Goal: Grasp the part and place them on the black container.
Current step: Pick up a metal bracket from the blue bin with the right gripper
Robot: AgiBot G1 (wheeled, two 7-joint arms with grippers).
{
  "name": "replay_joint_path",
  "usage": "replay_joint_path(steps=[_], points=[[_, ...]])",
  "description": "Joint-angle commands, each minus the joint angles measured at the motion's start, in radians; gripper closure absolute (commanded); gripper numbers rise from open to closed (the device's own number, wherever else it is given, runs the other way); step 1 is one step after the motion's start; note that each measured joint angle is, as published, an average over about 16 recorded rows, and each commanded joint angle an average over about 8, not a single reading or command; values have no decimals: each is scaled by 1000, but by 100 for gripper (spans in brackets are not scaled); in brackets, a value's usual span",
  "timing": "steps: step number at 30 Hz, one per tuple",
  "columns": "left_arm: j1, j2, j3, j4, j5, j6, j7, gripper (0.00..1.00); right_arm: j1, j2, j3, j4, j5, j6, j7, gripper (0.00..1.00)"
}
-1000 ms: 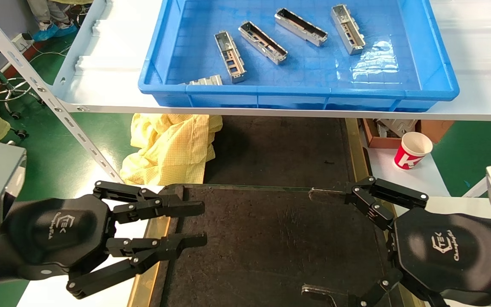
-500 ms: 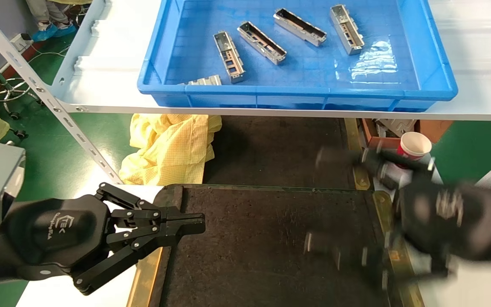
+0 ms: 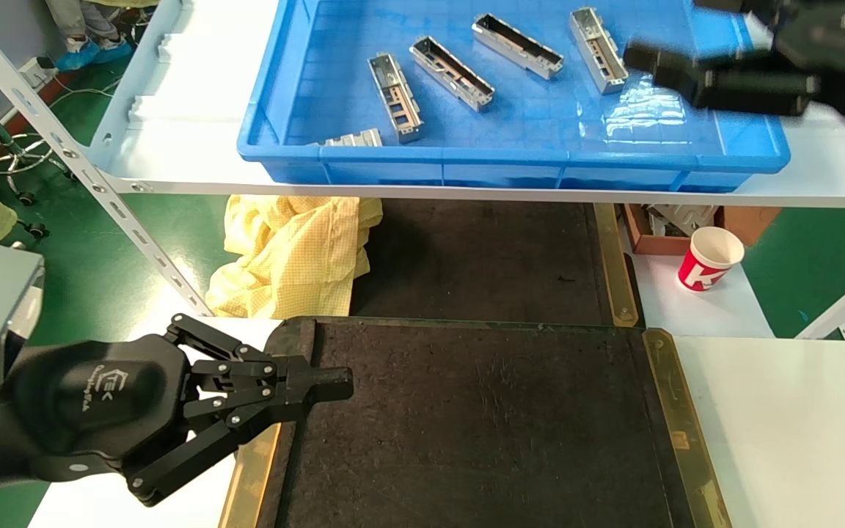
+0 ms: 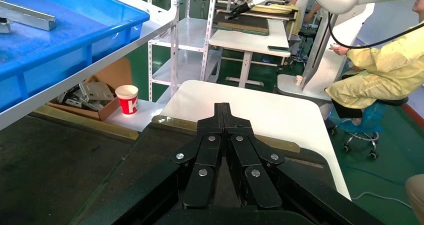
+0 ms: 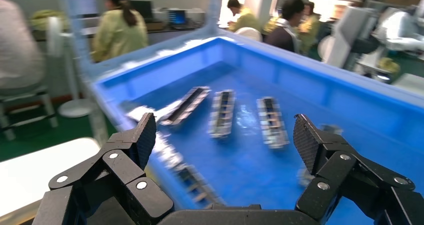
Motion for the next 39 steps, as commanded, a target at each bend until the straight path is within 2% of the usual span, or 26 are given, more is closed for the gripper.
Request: replay_joint_path(steps=[1,12,21,33,34,39], points=[[0,0,0,0,0,0,0,100,48,-15,-20,-35,-42,23,27,0],[0,0,0,0,0,0,0,100,246,-147,-139,-269,-244,23,10,0],[0,0,0,0,0,0,0,100,370,-273,-194,-523,-330,39,-38,0],[0,0,0,0,0,0,0,100,467,-394,-231,-801,-402,132,-120,1],[0,0,0,0,0,0,0,100,472,-403,-232,-819,-405,140,-127,8],[0,0,0,0,0,0,0,100,490,-438,-237,-892,-413,166,-156,70]])
